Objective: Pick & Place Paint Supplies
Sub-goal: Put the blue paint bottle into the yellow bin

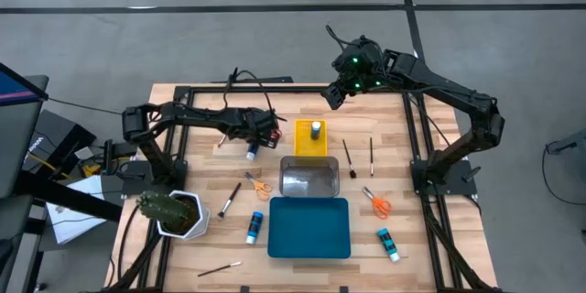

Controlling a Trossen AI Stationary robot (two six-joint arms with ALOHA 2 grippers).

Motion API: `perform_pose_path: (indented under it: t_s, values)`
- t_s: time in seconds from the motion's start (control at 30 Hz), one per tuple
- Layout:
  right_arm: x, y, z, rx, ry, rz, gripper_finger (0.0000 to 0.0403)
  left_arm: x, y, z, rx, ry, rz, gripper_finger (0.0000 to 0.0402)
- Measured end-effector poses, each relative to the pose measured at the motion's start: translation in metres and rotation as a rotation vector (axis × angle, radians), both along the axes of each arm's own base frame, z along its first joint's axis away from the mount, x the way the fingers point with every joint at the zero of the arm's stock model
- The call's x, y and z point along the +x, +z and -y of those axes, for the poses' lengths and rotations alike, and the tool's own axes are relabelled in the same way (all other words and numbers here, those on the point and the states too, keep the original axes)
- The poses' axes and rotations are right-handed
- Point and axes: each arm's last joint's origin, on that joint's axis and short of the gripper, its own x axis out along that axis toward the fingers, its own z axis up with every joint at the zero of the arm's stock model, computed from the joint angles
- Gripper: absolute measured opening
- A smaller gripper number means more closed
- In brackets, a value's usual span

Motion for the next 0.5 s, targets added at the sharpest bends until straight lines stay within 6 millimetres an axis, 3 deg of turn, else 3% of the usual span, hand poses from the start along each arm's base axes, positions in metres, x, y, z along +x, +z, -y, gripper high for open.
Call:
perform_pose_path:
  t_s: [0.5]
  values:
    - [0.0002,0.0001,-0.0001,-0.001,0.000,0.002,0.0240,-0.0055,-0.0077,-0.0030,-0.022,0.008,0.001,0.0231]
